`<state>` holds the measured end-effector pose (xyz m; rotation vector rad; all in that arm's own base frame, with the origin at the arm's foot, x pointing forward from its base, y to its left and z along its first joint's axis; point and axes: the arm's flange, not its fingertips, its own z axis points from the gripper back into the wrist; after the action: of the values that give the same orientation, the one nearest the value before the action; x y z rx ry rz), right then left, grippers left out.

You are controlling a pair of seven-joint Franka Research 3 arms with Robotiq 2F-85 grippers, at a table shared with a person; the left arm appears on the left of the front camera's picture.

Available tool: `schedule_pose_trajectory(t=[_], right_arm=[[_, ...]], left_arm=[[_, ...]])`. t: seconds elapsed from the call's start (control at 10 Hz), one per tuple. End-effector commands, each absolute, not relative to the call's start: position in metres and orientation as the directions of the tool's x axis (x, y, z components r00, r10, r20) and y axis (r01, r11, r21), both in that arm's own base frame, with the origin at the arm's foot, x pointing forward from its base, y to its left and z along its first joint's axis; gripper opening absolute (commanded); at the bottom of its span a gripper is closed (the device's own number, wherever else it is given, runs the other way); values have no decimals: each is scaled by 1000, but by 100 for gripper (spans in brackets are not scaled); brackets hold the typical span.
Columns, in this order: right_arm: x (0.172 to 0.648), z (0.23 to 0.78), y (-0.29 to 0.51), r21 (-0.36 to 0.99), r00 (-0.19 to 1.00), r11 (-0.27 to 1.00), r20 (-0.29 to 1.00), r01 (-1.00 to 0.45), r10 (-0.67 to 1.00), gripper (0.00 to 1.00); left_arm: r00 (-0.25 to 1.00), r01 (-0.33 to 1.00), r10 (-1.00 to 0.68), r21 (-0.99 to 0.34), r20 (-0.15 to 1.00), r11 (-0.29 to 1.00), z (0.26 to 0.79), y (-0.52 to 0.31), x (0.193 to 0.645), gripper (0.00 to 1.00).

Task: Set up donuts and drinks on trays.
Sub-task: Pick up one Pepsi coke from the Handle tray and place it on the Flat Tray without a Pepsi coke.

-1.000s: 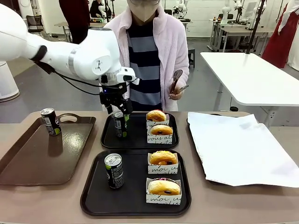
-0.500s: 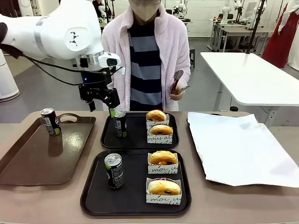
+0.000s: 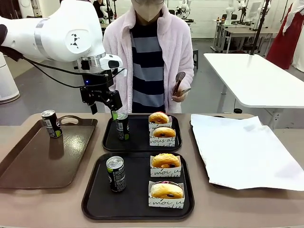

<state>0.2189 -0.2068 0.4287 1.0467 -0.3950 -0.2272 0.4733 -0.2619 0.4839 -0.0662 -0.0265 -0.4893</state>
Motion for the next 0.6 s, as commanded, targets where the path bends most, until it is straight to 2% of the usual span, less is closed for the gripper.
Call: schedule_pose_trajectory(t=[0.0,0.2,0.5], right_arm=[[222,429,-207,882,898,469,230,-30,-374,100],[222,429,-207,882,898,469,230,-30,-374,100],[222,429,-207,882,898,469,230,-30,-374,100]], left_arm=[[882,470,-469,-56,41,881,484,-261,472,100],[925,378,-374,-50,66,925,496,-185,439,100],[955,279,-276,-12,104,960,504,-119,414,100]])
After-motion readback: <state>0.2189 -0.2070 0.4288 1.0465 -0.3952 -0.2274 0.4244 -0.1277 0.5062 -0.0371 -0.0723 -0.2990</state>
